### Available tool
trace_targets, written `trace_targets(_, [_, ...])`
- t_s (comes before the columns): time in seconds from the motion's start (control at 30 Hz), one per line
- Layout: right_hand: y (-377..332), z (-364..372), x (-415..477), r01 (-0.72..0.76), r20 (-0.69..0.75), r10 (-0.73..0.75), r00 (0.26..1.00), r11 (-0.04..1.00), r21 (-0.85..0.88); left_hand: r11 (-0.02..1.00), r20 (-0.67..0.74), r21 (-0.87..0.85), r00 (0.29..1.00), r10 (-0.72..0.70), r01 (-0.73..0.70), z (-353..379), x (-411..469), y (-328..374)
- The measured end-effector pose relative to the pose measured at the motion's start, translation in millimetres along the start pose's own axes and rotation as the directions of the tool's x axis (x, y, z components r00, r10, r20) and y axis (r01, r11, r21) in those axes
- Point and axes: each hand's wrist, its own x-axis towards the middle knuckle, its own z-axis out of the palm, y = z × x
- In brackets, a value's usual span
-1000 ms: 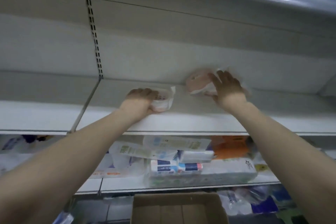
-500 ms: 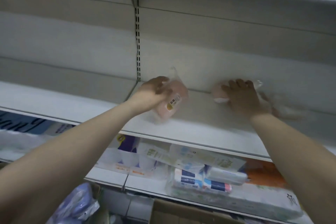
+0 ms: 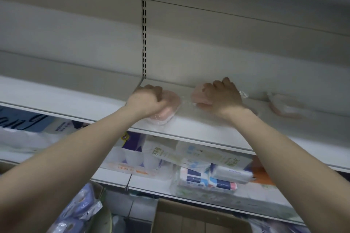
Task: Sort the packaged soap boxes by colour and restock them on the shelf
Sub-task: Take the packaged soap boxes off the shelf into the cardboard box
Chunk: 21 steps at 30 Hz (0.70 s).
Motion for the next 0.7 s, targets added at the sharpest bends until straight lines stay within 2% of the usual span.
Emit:
trace_targets(0.07, [0,0,5,-0.039,0.038,0.042,0.998,0.998,-0.057,0.99,0.032,0.139,0.999,0.032,-0.036,4,-9,9])
trace_targets(0.13, [-1,3,8,-0.123,0.124,0.124,0.984,0.992,-0.018,0.976,0.067,0.216,0.998,0.013,-0.027,6,-16,14])
trace_targets(0.23, [-6,0,11,-0.215,0.203,0.203,0.958,0.976,0.039,0.988,0.086,0.154,0.996,0.007,-0.02,5,-20,5])
trace_targets(0.3, [-11,-4,11,-0.217,0.15,0.21,0.966,0.976,0.031,0.995,0.062,0.1,0.998,0.011,-0.017,0,-24,-6])
trace_targets(0.4, [-26,-14,14,-0.215,-0.018,0.216,0.976,0.976,0.015,0.998,-0.018,0.07,1.0,0.009,-0.008,-13,-34,-27])
trace_targets(0.53, [-63,-35,25,-0.208,-0.179,0.22,0.959,0.975,0.083,1.0,-0.148,-0.011,0.989,0.006,-0.007,-37,-52,-70])
trace_targets(0.7, [-152,-68,31,-0.067,-0.335,0.122,0.934,0.983,0.172,0.995,-0.274,-0.074,0.958,-0.082,0.064,-74,-92,-147])
